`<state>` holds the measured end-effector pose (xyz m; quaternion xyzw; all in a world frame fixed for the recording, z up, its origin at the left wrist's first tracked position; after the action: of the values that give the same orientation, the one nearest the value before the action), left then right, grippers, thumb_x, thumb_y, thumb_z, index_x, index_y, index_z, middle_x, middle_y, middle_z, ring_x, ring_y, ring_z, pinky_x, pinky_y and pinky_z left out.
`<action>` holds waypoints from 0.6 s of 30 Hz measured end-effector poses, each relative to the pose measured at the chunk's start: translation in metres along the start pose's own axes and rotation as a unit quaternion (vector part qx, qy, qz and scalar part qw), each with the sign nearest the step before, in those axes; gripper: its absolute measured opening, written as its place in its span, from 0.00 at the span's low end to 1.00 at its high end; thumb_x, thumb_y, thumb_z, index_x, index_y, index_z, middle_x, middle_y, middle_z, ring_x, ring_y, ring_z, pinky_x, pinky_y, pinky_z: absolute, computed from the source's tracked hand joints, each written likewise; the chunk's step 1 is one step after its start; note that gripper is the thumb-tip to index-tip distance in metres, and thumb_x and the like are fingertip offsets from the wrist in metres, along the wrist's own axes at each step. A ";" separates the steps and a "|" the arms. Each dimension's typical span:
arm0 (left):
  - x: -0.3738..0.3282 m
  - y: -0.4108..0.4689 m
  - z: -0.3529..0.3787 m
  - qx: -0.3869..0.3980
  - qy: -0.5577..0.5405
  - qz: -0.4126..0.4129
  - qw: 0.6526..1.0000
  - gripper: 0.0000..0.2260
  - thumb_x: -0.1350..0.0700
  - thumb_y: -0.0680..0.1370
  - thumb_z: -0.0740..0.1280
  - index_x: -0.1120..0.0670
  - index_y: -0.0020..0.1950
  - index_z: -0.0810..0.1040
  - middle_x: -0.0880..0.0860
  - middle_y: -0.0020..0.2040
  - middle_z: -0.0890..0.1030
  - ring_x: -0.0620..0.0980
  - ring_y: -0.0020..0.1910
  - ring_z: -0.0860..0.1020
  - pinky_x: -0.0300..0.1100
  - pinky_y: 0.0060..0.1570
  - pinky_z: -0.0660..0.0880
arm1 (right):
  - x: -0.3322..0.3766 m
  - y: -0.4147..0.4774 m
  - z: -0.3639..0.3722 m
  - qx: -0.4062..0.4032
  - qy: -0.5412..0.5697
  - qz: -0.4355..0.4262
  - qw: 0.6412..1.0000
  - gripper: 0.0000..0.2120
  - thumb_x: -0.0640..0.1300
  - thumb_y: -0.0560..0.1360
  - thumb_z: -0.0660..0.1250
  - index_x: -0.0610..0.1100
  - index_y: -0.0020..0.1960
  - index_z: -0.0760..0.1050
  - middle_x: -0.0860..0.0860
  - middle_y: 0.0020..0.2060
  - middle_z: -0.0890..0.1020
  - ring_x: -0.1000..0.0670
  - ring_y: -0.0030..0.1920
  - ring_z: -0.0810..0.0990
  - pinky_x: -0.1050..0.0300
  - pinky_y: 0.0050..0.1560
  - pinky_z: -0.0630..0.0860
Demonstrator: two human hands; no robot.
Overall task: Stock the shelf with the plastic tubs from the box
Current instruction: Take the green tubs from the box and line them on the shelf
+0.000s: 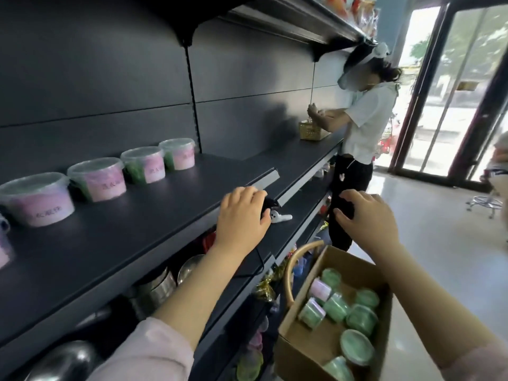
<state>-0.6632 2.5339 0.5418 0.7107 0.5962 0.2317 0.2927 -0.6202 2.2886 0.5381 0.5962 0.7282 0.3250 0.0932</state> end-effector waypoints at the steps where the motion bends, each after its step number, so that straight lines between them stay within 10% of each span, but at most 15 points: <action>1: -0.010 -0.004 0.010 0.018 -0.011 0.003 1.000 0.14 0.49 0.77 0.63 0.52 0.60 0.75 0.50 0.58 0.77 0.53 0.59 0.72 0.49 0.58 0.69 | -0.015 -0.010 0.001 0.006 -0.002 0.016 1.000 0.16 0.50 0.73 0.68 0.47 0.59 0.76 0.46 0.51 0.82 0.39 0.54 0.76 0.46 0.51 0.74; 18: -0.181 -0.126 0.185 0.311 -0.073 -0.043 0.947 0.18 0.44 0.78 0.59 0.50 0.65 0.71 0.48 0.59 0.75 0.51 0.60 0.71 0.46 0.58 0.68 | -0.282 -0.168 0.049 0.263 0.072 0.166 0.948 0.25 0.52 0.76 0.67 0.48 0.70 0.68 0.47 0.64 0.75 0.44 0.64 0.73 0.49 0.61 0.71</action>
<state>-0.6606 2.3449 0.3247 0.7553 0.6455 -0.0305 0.1096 -0.6540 2.0309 0.3311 0.6872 0.6832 0.1749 -0.1746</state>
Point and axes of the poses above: each hand's wrist, its own y-axis towards the middle knuckle, its own z-axis out of the palm, x = y × z, the point moved 4 cm from there along y, towards the middle knuckle
